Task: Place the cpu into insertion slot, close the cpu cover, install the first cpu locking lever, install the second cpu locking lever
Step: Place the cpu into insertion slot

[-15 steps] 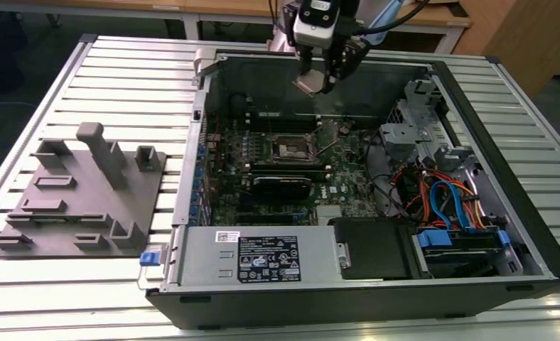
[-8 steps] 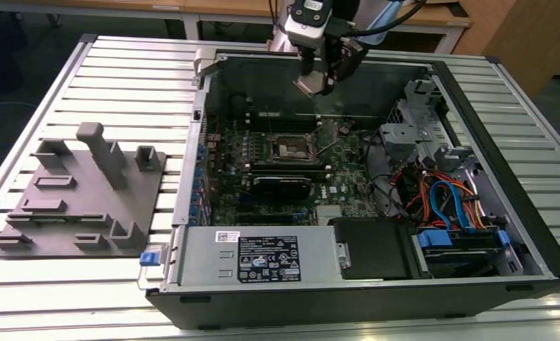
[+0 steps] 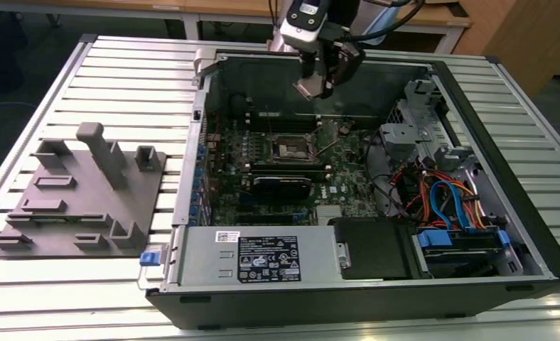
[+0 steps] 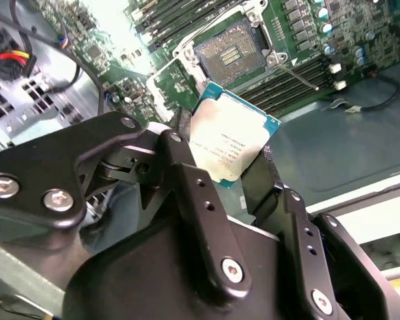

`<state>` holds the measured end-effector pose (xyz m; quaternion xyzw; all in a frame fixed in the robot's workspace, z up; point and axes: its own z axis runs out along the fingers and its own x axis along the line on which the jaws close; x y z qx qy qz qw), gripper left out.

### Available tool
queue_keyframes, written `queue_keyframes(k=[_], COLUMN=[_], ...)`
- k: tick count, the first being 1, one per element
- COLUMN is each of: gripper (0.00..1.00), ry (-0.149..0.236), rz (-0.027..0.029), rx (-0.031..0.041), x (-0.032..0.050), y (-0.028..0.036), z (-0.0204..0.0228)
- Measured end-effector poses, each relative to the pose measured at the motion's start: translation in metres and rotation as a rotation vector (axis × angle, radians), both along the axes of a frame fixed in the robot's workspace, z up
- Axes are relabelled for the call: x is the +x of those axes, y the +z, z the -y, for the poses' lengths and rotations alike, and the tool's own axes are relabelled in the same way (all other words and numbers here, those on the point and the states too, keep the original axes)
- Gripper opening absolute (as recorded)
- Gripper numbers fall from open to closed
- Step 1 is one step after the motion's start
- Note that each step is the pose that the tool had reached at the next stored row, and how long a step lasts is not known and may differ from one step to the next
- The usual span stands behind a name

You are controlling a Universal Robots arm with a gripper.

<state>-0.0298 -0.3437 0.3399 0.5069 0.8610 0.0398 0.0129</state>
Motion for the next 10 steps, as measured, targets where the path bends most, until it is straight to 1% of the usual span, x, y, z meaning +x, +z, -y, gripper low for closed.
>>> queue_keyframes(k=[3,6,8,10], gripper=[0.54,0.54,0.54,0.54], ry=[-0.055,-0.098,-0.121,-0.142], rz=[-0.0001,-0.0016,-0.0041,-0.0089], rx=[-0.0004,-0.0004,-0.0006,-0.0007], x=[0.0000,0.0000,0.0000,0.0000], y=[-0.0029,-0.0048,-0.0054,-0.0064], z=[0.0000,0.0000,0.0000,0.0000])
